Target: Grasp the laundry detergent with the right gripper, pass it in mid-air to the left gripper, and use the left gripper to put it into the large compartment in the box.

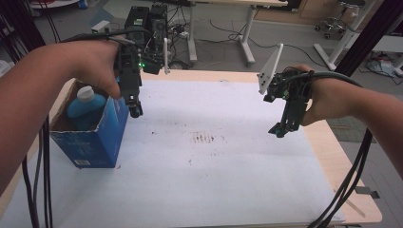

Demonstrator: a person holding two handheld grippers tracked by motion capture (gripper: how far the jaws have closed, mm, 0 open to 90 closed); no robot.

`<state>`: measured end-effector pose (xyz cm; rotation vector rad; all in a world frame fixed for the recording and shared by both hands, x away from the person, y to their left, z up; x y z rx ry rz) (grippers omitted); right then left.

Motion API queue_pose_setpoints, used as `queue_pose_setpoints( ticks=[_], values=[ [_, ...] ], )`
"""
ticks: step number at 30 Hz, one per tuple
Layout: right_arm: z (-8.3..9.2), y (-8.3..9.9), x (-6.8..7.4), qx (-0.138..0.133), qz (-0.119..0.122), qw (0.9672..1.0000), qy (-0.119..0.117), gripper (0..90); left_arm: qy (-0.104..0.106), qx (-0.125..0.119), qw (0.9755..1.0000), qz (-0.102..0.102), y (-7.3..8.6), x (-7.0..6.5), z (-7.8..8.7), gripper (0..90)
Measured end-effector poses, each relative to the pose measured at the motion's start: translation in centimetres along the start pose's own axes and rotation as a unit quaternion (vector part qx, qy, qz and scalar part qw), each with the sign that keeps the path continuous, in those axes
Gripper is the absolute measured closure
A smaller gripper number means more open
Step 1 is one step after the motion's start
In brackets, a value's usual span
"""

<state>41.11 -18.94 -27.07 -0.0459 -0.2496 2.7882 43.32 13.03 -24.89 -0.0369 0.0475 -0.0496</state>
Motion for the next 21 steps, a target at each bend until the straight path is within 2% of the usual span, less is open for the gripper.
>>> queue_pose_setpoints(
  ticks=[2, 4, 21],
  values=[
    [0.01, 0.06, -0.11, 0.0, 0.005, 1.0, 0.001, 1.0, 0.0, 0.0, 1.0, -0.002, -0.19, 0.0, -0.07, 1.6],
    [0.0, 0.13, -0.04, 0.0, -0.001, 1.0, 0.001, 1.0, -0.001, 0.001, 1.0, -0.006, -0.36, 0.01, -0.11, 1.6],
    [-0.19, 0.37, 0.53, -0.002, -0.002, 1.0, 0.002, 1.0, -0.002, 0.0, 1.0, -0.004, -0.63, -0.6, -0.29, 1.6]
  ],
)
Point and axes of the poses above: each handheld gripper's, and its own axes: z roughly backward along the jaws, y roughly out of its underside, x roughly to its left, the point moved 1 cm from there along -z, roughly forward along the jaws, and after that the axes turned 14 degrees about -z, right-handed, at the moved point
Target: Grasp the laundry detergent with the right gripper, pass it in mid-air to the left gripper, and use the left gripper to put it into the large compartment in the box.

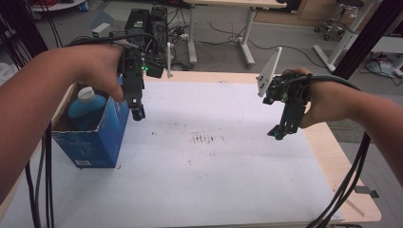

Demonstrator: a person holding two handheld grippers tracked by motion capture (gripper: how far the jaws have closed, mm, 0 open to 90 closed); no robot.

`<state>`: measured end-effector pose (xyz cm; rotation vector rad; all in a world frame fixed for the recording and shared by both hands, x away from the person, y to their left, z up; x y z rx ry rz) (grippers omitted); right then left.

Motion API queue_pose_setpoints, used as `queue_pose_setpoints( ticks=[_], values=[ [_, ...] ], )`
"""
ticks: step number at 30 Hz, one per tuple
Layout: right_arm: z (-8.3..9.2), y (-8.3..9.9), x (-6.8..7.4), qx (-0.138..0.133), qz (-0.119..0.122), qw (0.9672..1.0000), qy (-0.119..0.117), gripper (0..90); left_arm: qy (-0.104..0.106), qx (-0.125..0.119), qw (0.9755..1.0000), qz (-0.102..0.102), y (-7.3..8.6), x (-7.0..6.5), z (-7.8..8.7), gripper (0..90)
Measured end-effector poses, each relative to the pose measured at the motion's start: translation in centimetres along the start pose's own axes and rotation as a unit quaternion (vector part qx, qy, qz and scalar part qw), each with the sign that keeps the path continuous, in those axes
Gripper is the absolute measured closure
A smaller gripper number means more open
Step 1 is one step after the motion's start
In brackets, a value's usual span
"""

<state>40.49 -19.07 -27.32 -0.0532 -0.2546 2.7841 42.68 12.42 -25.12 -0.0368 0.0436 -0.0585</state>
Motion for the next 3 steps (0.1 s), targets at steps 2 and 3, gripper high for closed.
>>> queue_pose_setpoints(
  ticks=[2, 3],
  values=[
    [0.04, 0.0, 0.09, -0.001, 0.001, 1.0, 0.0, 1.0, -0.002, -0.001, 1.0, -0.001, -0.06, -0.08, -0.09, 1.6],
    [0.07, 0.0, 0.09, 0.0, 0.003, 1.0, 0.001, 1.0, 0.001, -0.002, 1.0, -0.001, -0.11, -0.15, -0.16, 1.6]
  ],
)
Point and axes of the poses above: each handheld gripper's, and its own axes: z roughly backward along the jaws, y roughly out of its underside, x roughly to its left, the point moved 1 cm from there along -z, roughly forward along the jaws, and after that the axes turned 14 degrees about -z, right-handed, at the moved point
